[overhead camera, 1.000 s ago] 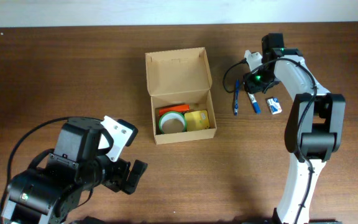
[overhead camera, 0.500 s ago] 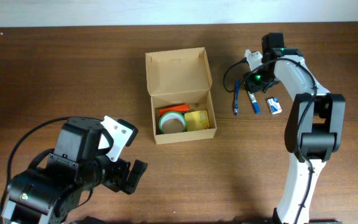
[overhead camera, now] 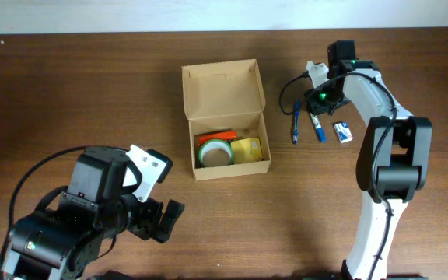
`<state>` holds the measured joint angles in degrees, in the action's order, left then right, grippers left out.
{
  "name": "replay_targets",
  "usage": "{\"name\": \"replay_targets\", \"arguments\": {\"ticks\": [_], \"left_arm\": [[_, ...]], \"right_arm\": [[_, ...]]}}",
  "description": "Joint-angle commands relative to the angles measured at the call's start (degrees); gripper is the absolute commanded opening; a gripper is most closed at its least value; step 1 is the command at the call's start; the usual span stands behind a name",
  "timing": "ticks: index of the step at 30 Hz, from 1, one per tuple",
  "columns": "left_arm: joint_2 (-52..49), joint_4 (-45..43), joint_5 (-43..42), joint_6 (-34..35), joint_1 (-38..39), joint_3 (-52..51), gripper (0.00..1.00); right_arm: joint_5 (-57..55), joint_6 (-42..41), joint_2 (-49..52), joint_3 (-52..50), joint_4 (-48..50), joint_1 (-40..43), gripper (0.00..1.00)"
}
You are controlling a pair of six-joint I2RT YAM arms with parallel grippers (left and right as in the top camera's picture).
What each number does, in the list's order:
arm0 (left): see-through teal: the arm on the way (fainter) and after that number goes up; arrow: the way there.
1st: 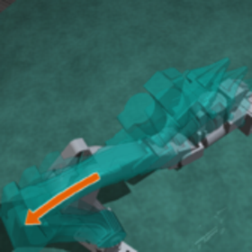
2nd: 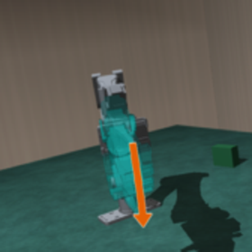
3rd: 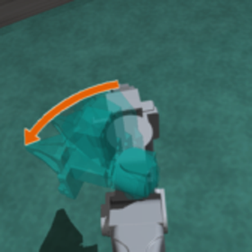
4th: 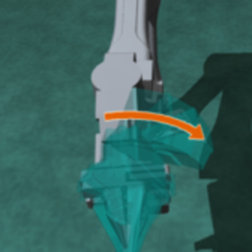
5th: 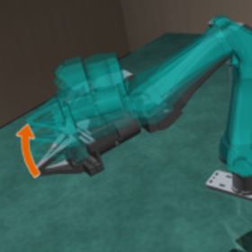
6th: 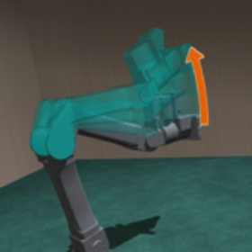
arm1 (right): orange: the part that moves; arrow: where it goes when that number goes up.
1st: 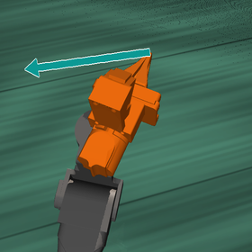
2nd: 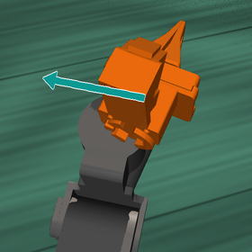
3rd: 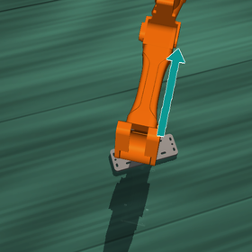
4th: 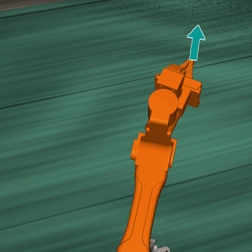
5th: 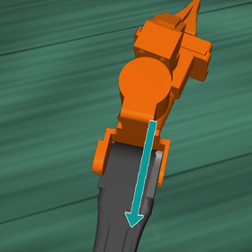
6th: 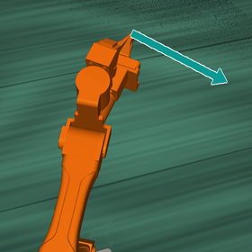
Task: Pack container
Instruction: 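Lower the right gripper onto the blue-capped marker and grasp it, then carry the blue-capped marker with the right gripper into the box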
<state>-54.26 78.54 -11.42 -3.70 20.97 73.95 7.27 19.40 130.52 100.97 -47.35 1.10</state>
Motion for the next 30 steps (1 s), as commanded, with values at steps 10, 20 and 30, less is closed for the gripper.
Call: {"name": "replay_targets", "arguments": {"ticks": [10,20,30], "left_arm": [[0.3,0.0,-0.8,-1.1,-0.1,0.2,1.0],[0.3,0.0,-0.8,-1.1,-0.2,0.2,1.0],[0.3,0.0,-0.8,-1.1,-0.2,0.2,1.0]], "right_arm": [[-0.3,-0.4,1.1,-3.6,1.2,0.5,0.24],[-0.2,-3.8,1.0,-1.0,-2.4,0.3,0.04],[-0.2,-3.8,1.0,14.7,-15.2,-0.4,0.04]]}}
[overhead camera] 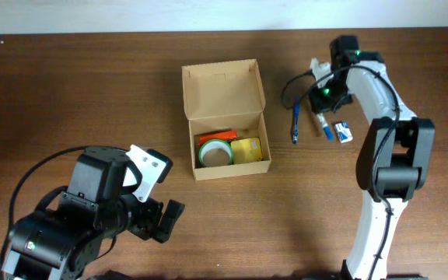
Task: Pack container
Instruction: 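Carry the blue-capped marker with the right gripper into the box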
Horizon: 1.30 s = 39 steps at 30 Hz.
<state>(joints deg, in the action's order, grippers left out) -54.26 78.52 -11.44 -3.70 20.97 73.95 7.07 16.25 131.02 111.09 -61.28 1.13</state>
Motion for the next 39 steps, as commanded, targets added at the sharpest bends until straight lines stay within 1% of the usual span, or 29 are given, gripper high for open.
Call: {"name": "replay_targets", "arguments": {"ticks": [1,7,12,15,23,27,34,39], "left_arm": [[0.3,0.0,-0.8,-1.1,-0.1,0.2,1.0],[0.3,0.0,-0.8,-1.1,-0.1,0.2,1.0],[0.3,0.0,-0.8,-1.1,-0.1,0.2,1.0],[0.3,0.0,-0.8,-1.1,-0.1,0.2,0.99],[0.3,0.0,-0.8,-1.1,-0.1,0.2,1.0],[0.3,0.0,-0.8,-1.1,-0.1,0.2,1.0],[0.3,0.0,-0.8,-1.1,-0.2,0.2,0.99],[0.3,0.0,-0.8,-1.1,-0.2,0.2,1.0]], "right_arm": [[0.0,-0.7,0.5,6.8,-2.9,-0.7,0.04],[0.9,-0.7,0.4,19.0,-11.2,-2.8,0.04],[1.3,-0.4,-1.0,27.0,-15.1,-6.1,0.04],[1.3,0.5,-2.8,29.4,-15.9,-9.0,0.04],[1.3,7.9,-6.5,30.6,-16.6,-18.6,0.04],[1.4,14.8,-6.6,30.6,-18.9,-22.9,0.04],[8.2,35.2,-6.6,28.6,-25.5,-28.9,0.04],[8.2,43.3,-5.8,23.2,-25.3,-31.3,0.04]]}}
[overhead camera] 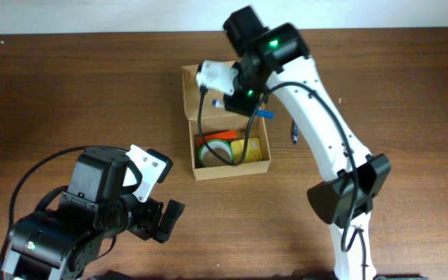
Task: Pack container
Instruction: 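Carry the blue-capped marker with the right gripper into the box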
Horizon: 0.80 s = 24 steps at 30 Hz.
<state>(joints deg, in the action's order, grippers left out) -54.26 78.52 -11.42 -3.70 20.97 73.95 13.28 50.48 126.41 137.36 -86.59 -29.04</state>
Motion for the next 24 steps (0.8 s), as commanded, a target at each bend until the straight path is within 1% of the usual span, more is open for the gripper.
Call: {"name": "replay_targets", "arguments": {"ticks": [1,4,7,14,18,24], "left_arm": [[0.3,0.0,-0.8,-1.1,-0.1,0.2,0.99],[0.3,0.0,-0.8,-1.1,-0.1,0.2,1.0],[0.3,0.0,-0.8,-1.1,-0.1,0.2,1.0],[0.3,0.0,-0.8,-1.1,-0.2,0.2,1.0],[0.3,0.0,-0.8,-1.1,-0.1,0.2,1.0],[0.3,0.0,-0.8,-1.1,-0.1,0.2,1.0]], "right_arm": [[2.0,10.4,-1.2,-4.6,0.5,-1.4,0.04],[2.0,13.6,-1.2,-9.3,3.3,-2.3,0.04],[1.9,15.7,-1.2,-14.0,8.2,-2.8,0.04],[1.5,15.8,-1.2,-23.0,21.8,-2.9,0.04],[1.3,21.7,-0.6,-25.0,24.1,-2.9,0.04],[1.3,22.2,0.5,-25.1,25.6,-2.8,0.04]]}}
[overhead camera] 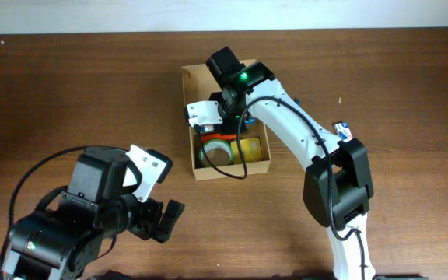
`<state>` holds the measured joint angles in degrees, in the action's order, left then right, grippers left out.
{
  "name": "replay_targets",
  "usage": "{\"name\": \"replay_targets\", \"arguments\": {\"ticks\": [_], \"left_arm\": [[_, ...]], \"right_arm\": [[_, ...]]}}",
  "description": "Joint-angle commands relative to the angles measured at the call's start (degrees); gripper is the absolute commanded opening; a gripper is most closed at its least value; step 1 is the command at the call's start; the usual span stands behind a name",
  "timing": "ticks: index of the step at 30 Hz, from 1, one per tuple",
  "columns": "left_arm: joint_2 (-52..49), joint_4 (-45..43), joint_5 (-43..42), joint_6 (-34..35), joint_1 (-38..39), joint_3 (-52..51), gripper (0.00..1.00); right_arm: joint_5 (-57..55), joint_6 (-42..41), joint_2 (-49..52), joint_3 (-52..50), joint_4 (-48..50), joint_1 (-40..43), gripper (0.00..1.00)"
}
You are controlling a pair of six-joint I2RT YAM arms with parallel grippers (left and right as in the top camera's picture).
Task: Pack container
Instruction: 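Carry the blue-capped marker with the right gripper into the box, then open the right gripper to drop the marker in the box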
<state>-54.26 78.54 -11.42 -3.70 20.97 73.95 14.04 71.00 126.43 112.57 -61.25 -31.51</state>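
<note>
The open cardboard box (pixel 195 85) stands at the table's middle with its lid folded back. Inside lie a green and orange tape roll (pixel 213 153) and a yellow item (pixel 249 149). My right arm reaches over the box from the right. Its right gripper (pixel 222 128) points down into the box's back half, and the wrist hides its fingers. The blue marker does not show. A blue pen's tip (pixel 292 100) and a small white and blue packet (pixel 341 127) peek out beside the arm. The left gripper (pixel 168 220) rests open at the front left, holding nothing.
The big black left arm base (pixel 76 225) fills the front left corner. The right arm's white links (pixel 302 132) span from the box to the front right.
The right gripper has moved from above the box's lid and right wall to lower over the inside of the box. The blue marker seen in it then is hidden now. The left arm is unchanged.
The right gripper was down at the pens and packet to the right of the box. Then it stood a little farther back there with one marker shifted. Later it carried a blue marker over the box, and now it is inside the box.
</note>
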Motion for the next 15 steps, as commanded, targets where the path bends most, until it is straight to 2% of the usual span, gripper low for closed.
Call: {"name": "replay_targets", "arguments": {"ticks": [1,6,9,12,15], "left_arm": [[0.3,0.0,-0.8,-1.1,-0.1,0.2,1.0],[0.3,0.0,-0.8,-1.1,-0.1,0.2,1.0],[0.3,0.0,-0.8,-1.1,-0.2,0.2,1.0],[0.3,0.0,-0.8,-1.1,-0.1,0.2,1.0],[0.3,0.0,-0.8,-1.1,-0.1,0.2,0.99]], "right_arm": [[0.5,1.7,0.7,-0.3,0.3,-0.3,0.04],[0.5,1.7,1.3,-0.3,0.9,-0.3,0.08],[0.5,1.6,1.5,-0.3,1.1,-0.3,0.17],[0.5,1.6,1.5,-0.3,1.6,-0.3,0.29],[0.5,1.6,1.5,-0.3,1.9,-0.3,0.31]]}}
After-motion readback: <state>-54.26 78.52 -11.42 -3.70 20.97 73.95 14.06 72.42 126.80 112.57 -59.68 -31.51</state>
